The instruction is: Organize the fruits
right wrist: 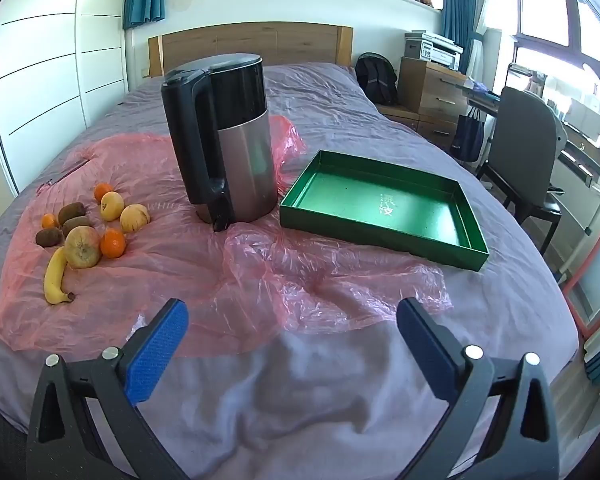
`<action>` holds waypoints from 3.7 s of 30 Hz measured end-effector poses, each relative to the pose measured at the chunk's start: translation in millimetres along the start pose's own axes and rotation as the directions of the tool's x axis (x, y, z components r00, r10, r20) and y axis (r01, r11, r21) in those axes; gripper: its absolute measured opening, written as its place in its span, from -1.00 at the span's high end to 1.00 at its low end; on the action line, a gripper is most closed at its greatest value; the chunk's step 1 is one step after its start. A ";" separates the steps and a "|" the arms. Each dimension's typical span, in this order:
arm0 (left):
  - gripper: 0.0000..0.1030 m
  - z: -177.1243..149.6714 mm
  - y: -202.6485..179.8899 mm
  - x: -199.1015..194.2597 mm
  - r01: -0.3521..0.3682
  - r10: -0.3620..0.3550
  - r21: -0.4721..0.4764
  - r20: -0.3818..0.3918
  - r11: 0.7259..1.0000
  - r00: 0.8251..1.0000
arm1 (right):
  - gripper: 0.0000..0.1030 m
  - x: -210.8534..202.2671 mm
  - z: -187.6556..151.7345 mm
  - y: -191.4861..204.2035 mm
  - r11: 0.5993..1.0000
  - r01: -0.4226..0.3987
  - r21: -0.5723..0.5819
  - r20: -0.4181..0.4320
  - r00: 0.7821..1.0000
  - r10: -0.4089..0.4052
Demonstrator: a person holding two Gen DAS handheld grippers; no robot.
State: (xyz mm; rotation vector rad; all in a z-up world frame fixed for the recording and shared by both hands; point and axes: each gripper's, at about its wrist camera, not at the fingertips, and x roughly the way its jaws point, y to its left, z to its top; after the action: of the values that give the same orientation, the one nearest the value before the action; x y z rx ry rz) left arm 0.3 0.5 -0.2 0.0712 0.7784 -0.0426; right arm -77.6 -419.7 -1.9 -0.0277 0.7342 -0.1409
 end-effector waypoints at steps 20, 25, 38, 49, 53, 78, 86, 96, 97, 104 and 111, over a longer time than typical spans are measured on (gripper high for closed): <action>-0.98 -5.0 -2.2 3.5 0.001 -0.001 -0.004 -0.002 1.000 1.000 | -1.00 1.2 1.0 2.7 1.000 0.002 -0.003 -0.001 1.000 -0.002; -0.98 -4.4 -4.9 3.2 0.000 0.000 -0.003 -0.004 1.000 1.000 | -1.00 1.5 0.8 3.4 1.000 -0.001 -0.007 0.000 1.000 0.001; -0.98 -3.1 -4.0 2.3 0.013 -0.012 -0.011 0.013 1.000 1.000 | -1.00 1.9 0.7 3.5 1.000 0.001 -0.008 -0.003 1.000 -0.001; -0.98 -3.6 -1.7 2.8 0.018 -0.017 -0.010 0.020 1.000 1.000 | -1.00 4.4 1.7 8.7 1.000 -0.004 -0.010 -0.003 1.000 0.004; -0.98 -4.2 3.0 7.4 0.010 -0.010 0.011 0.000 1.000 1.000 | -1.00 3.4 0.2 11.6 0.999 -0.037 -0.010 0.004 0.999 0.037; -0.98 31.5 98.2 81.3 0.047 -0.050 -0.020 -0.189 0.999 0.981 | -1.00 39.9 4.0 221.6 0.801 -0.531 -0.277 -0.198 0.847 0.494; -0.67 74.1 106.2 117.1 0.141 -0.106 0.206 -0.168 0.968 0.980 | -1.00 66.2 4.7 276.4 0.728 -0.618 -0.296 -0.270 0.786 0.557; -0.08 114.7 118.4 227.8 0.197 -0.159 0.092 -0.318 0.976 0.935 | -0.69 119.4 7.8 312.8 0.736 -0.641 -0.218 -0.353 0.755 0.553; -0.07 115.9 118.1 234.8 0.199 -0.162 0.084 -0.322 0.976 0.933 | -0.63 120.4 7.3 313.9 0.736 -0.641 -0.218 -0.356 0.754 0.552; 0.04 117.0 111.6 273.3 0.221 -0.195 0.038 -0.348 0.974 0.917 | -0.16 142.7 5.2 328.7 0.720 -0.663 -0.203 -0.409 0.726 0.553; 0.07 116.8 114.7 291.6 0.256 -0.237 0.002 -0.364 0.967 0.900 | 0.15 158.4 -3.4 338.1 0.723 -0.657 -0.214 -0.454 0.722 0.522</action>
State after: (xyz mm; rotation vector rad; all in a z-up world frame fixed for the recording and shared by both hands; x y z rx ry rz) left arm 296.8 102.0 -116.7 0.0267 1.1538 -0.2978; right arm 76.3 -106.8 -135.1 -0.1152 1.1038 0.6484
